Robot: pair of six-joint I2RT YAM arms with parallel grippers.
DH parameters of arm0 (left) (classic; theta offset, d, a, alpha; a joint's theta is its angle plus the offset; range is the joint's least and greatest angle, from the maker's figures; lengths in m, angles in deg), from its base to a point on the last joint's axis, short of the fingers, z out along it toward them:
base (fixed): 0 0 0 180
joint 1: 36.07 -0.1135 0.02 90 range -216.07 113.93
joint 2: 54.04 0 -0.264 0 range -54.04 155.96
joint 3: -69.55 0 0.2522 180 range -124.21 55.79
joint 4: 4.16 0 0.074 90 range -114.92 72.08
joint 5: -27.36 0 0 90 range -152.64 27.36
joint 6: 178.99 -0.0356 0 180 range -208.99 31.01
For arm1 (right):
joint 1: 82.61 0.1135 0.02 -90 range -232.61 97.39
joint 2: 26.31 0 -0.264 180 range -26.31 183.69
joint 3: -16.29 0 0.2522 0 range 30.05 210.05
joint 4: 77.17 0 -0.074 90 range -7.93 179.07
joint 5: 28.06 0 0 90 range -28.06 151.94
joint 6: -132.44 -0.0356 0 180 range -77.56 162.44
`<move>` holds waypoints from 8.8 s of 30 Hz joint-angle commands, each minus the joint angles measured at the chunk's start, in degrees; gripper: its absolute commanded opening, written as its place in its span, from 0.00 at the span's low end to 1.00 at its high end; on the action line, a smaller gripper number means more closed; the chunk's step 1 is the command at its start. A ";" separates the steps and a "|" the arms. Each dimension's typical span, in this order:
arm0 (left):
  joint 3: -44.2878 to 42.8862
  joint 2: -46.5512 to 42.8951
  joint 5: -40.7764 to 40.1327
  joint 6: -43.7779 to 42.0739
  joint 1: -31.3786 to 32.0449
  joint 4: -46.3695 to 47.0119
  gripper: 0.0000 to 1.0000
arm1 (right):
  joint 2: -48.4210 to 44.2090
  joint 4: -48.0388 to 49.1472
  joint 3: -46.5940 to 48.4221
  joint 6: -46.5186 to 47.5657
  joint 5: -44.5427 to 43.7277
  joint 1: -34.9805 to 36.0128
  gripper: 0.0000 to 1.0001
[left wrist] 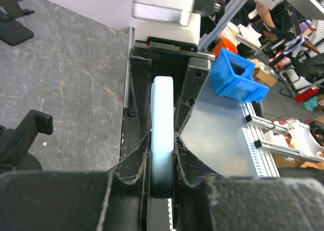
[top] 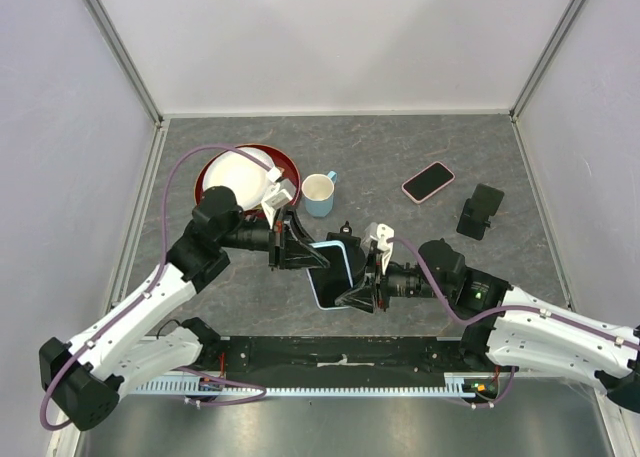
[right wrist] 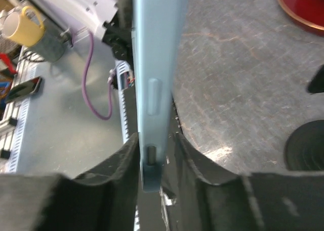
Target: Place the phone on the phone stand
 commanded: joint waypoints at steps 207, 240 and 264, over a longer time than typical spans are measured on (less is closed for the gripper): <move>-13.15 11.69 6.32 -37.91 1.88 1.55 0.02 | 6.36 -2.32 2.26 11.48 -35.42 -2.73 0.00; -26.96 30.69 9.06 -66.83 2.93 -24.74 0.02 | 8.20 -1.97 2.43 13.68 -14.74 -12.50 0.00; -17.81 20.06 -37.10 -43.11 7.49 -19.28 0.02 | 4.33 17.10 -7.76 6.22 -58.02 -1.35 0.00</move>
